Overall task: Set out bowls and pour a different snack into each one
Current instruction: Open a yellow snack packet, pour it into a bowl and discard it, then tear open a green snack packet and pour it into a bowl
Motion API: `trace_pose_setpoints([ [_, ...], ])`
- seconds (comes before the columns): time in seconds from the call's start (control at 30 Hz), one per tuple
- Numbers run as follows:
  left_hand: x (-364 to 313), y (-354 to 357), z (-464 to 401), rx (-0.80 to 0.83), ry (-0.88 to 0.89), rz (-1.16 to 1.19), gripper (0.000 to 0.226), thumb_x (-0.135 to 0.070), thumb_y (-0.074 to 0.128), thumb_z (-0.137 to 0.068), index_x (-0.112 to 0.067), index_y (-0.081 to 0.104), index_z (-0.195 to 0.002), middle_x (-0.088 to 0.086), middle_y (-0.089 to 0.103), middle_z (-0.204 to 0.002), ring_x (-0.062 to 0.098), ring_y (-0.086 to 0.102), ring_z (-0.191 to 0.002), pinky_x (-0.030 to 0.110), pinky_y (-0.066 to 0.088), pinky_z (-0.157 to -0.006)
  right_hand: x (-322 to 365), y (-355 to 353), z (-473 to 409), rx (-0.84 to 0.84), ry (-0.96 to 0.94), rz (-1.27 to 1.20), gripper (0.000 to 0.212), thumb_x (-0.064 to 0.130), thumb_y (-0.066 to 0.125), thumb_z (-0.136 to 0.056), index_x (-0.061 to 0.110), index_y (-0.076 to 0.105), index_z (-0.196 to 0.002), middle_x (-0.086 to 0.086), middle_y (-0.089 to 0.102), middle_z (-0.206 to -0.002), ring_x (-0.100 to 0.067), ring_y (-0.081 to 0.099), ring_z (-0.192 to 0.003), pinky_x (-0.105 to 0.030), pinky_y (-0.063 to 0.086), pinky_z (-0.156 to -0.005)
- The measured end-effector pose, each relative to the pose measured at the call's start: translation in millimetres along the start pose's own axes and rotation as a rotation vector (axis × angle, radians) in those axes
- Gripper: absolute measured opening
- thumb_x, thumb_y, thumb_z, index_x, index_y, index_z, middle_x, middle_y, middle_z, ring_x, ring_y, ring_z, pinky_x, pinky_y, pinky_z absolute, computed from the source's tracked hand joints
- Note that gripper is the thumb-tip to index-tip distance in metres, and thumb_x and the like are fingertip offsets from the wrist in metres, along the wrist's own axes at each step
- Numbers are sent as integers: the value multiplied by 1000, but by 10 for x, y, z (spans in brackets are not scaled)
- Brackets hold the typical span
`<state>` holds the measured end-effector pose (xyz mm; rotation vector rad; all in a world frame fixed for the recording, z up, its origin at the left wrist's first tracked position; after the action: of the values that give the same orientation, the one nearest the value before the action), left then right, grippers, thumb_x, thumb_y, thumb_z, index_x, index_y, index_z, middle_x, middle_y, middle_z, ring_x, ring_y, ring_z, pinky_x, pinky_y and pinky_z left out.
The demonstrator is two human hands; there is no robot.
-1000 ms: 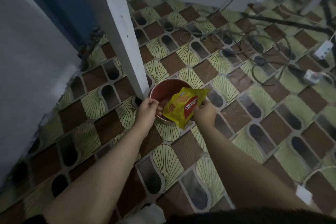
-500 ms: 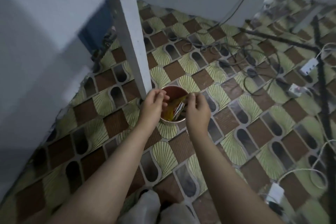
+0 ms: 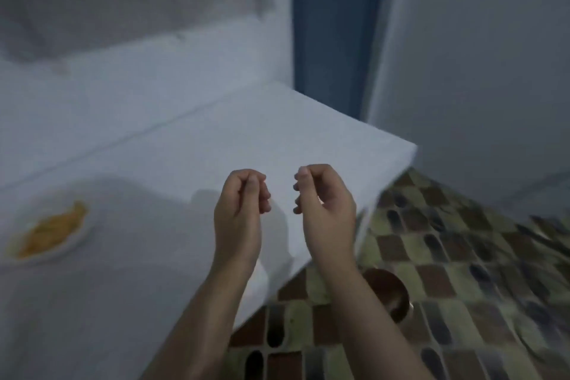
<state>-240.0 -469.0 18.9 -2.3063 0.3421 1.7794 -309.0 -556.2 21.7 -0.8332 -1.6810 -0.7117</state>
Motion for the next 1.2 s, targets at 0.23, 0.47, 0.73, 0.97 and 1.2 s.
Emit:
trace_pose_setpoints([
  [0.23,-430,-2096,-183,-419,148,-25,22,-9,42,-102,-13,58,-87,-4,56,-74,10,51,-66,17,45,-62,633,1845,522,397,-127,-40,13,24,60,-95,23,66,-83,21,59,-96,-9,62,-84,-49,57,-76],
  [0.47,-291,-4077,-197,-652,112,-192,24,-14,47,-99,-23,59,-80,-7,58,-71,11,50,-66,25,39,-64,689,3570,1367,685,-193,27,15,25,56,-96,24,64,-83,13,59,-92,-9,57,-69,-47,58,-74],
  [0.73,-63,-5851,-425,-764,25,-555,12,-22,50,-98,-17,58,-90,0,62,-81,21,58,-78,32,44,-68,660,5235,1946,810,-389,276,27,30,41,-102,15,54,-84,0,61,-73,-22,58,-67,-36,45,-60],
  [0.97,-1,-6576,-1212,-759,-216,-810,19,-27,57,-88,-13,47,-97,5,54,-95,28,54,-92,37,46,-72,607,5963,1882,706,-403,420,32,31,38,-103,14,43,-76,-1,53,-64,-25,52,-61,-31,34,-51],
  [1.2,146,-6885,-1737,-395,-654,-978,20,-28,48,-83,-10,55,-82,6,57,-84,26,58,-83,34,47,-80,391,6421,1871,703,-461,357,33,28,43,-100,6,50,-77,-5,54,-61,-26,54,-57,-43,46,-53],
])
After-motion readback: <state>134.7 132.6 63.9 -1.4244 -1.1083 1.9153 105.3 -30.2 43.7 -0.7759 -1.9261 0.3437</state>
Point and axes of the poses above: each hand's wrist, its own z-axis away from the middle knuckle, its own y-axis out of the palm, x = y × z, the point moved 1 cm from there along -z, towards the middle knuckle
